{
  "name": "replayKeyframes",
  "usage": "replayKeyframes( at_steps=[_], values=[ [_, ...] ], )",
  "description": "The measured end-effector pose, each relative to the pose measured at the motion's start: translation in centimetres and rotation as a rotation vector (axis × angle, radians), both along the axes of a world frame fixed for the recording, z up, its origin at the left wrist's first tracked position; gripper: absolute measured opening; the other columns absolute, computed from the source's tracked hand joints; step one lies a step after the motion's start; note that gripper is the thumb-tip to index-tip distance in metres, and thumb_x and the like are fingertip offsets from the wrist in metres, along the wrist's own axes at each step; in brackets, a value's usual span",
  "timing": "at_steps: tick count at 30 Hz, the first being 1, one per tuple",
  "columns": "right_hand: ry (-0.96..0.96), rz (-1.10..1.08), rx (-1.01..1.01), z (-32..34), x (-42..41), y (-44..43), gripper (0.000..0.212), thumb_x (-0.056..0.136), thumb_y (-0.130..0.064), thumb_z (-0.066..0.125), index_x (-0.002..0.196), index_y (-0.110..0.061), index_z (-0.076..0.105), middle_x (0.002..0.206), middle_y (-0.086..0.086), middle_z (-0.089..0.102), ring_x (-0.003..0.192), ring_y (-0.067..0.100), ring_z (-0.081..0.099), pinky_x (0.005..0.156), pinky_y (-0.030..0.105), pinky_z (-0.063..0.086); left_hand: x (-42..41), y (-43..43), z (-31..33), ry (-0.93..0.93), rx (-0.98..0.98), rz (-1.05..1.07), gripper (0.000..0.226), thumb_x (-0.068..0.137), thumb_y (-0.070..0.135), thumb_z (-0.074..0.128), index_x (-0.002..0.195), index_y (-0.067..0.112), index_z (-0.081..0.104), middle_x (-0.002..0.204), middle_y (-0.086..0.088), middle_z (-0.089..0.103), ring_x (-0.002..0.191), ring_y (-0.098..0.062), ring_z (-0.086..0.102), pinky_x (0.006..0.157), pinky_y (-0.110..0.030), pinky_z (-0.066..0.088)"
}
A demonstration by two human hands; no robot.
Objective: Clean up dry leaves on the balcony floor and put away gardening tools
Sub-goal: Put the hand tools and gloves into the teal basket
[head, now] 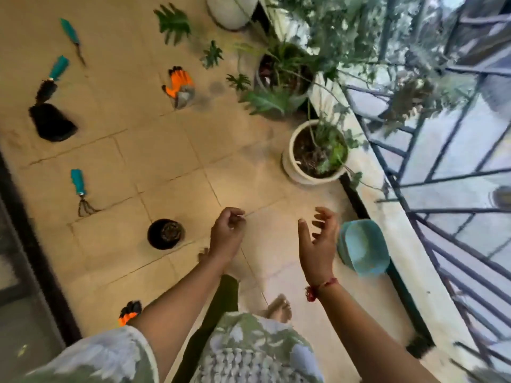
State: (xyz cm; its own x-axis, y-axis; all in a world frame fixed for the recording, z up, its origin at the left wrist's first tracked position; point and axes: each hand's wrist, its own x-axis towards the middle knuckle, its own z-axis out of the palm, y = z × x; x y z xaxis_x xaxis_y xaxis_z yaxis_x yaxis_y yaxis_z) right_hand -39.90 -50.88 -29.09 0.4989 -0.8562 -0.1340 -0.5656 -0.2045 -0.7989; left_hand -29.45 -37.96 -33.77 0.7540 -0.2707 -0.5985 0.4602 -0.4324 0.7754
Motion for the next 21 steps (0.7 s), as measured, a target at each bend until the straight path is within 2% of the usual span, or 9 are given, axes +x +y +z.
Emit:
replayKeyframes(
  at_steps=[3,7,10,13,15,18,21],
  values=[
    [0.057,-0.099,-0.001,-1.6,-5.1,-2.5,0.029,0.086,-0.014,0.062,0.112,-0.019,0.051,0.109,-0.004,0.045,0.097,0.015,0.049,0.081,0.029,0.044,-4.5,-2.7,-1.1,0.028,0.019,-0.156,0.012,0.09,0.01,0.057,0.098,0.018,0.059,0.087,0.011,0.057,0.08,-0.001,0.053,0.065,-0.006,0.04],
    [0.116,-0.187,0.036,-5.2,-12.8,-6.2,0.027,0.087,-0.007,0.059,0.106,-0.025,0.051,0.112,0.001,0.048,0.098,0.014,0.05,0.088,0.03,0.044,-10.5,-7.4,-4.3,0.115,0.017,-0.256,0.011,0.089,0.01,0.058,0.098,0.017,0.057,0.087,0.009,0.058,0.08,-0.008,0.054,0.066,-0.009,0.041],
    [0.191,-0.244,0.117,-9.7,-18.2,-9.3,0.025,0.086,-0.004,0.056,0.101,-0.023,0.054,0.11,0.006,0.056,0.096,0.018,0.054,0.089,0.038,0.048,-14.0,-11.4,-7.8,0.174,0.018,-0.361,0.011,0.089,0.009,0.058,0.095,0.018,0.057,0.089,0.005,0.058,0.08,-0.01,0.054,0.065,-0.009,0.041],
    [0.281,-0.241,0.179,-15.5,-22.3,-12.2,0.022,0.085,-0.005,0.056,0.099,-0.021,0.055,0.109,0.01,0.057,0.096,0.023,0.056,0.084,0.033,0.046,-17.0,-14.4,-12.6,0.198,0.036,-0.477,0.013,0.089,0.009,0.057,0.091,0.022,0.057,0.085,0.004,0.056,0.076,-0.011,0.052,0.062,-0.011,0.04],
    [0.399,-0.198,0.156,-20.4,-24.7,-14.2,0.022,0.084,-0.008,0.059,0.104,-0.016,0.056,0.111,0.011,0.056,0.099,0.027,0.055,0.086,0.034,0.045,-18.6,-16.3,-16.3,0.19,0.064,-0.538,0.013,0.089,0.009,0.057,0.089,0.022,0.056,0.08,0.007,0.055,0.076,-0.011,0.052,0.061,-0.012,0.039],
    [0.635,-0.098,0.113,-27.1,-27.3,-16.8,0.038,0.082,-0.015,0.062,0.119,-0.012,0.054,0.118,0.014,0.051,0.108,0.033,0.051,0.093,0.041,0.043,-19.9,-18.3,-21.6,0.142,0.099,-0.581,0.011,0.089,0.01,0.057,0.092,0.02,0.056,0.077,0.012,0.054,0.074,-0.007,0.052,0.063,-0.012,0.039],
    [0.857,0.03,0.046,-32.3,-28.2,-19.2,0.057,0.083,-0.024,0.065,0.133,-0.011,0.042,0.127,0.016,0.045,0.114,0.036,0.047,0.096,0.042,0.039,-20.5,-19.7,-26.1,0.092,0.108,-0.556,0.01,0.089,0.009,0.056,0.094,0.018,0.058,0.082,0.013,0.056,0.076,-0.003,0.052,0.068,-0.011,0.039]
  ],
)
